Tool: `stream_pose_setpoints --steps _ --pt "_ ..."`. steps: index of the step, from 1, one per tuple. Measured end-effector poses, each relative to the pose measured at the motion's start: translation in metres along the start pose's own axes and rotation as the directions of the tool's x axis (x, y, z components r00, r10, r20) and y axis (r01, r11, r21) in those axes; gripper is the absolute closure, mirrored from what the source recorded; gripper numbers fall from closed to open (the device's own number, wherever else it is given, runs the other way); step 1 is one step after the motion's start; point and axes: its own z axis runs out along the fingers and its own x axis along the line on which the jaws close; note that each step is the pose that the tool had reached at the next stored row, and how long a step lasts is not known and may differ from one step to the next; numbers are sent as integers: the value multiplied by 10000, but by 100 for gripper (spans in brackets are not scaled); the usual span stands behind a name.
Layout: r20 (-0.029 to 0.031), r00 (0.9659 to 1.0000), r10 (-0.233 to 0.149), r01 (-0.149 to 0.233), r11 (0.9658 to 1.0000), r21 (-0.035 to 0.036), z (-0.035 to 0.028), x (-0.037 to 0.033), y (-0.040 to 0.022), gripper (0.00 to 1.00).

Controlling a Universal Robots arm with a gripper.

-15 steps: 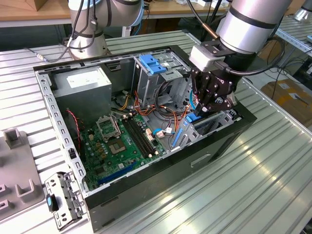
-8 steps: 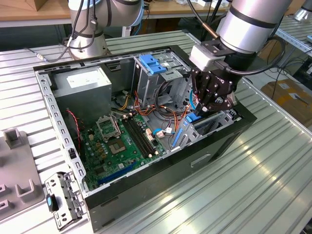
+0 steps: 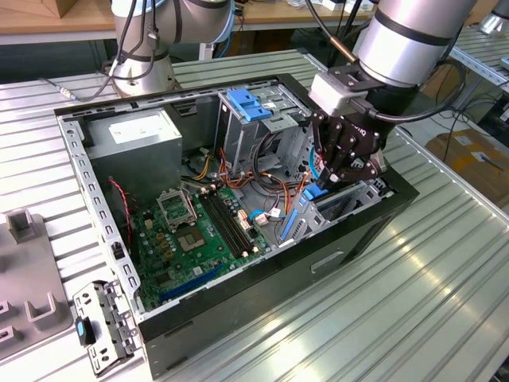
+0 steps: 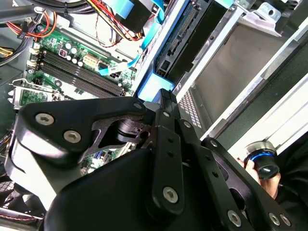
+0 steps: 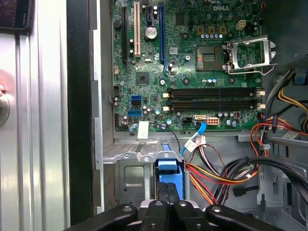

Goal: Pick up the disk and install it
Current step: 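Insert the first disk wire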

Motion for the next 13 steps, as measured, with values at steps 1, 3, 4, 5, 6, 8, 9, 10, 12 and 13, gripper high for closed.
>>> stream_pose_setpoints --steps 1,3,4,5,6,8,9,10,12,13 --pt "0 10000 0 0 10000 0 0 0 0 89" --pt "-15 10000 0 0 10000 1 -2 -2 -58 89" --pt "-21 10000 1 -1 10000 1 -2 -3 -89 89" --pt "-26 10000 1 -1 10000 1 -2 -4 -112 89" --pt "-32 10000 1 -1 10000 1 -2 -5 -134 89" --pt "-46 10000 1 -1 10000 2 -3 -7 -180 89" --pt "-55 10000 1 -1 10000 2 -3 -8 -198 89" --pt "-62 10000 1 -1 10000 2 -4 -9 -212 89" --pt "-68 10000 -46 46 10000 3 -23 -7 -221 89" --pt "-64 9999 -98 98 10000 -1 -118 -5 -220 89"
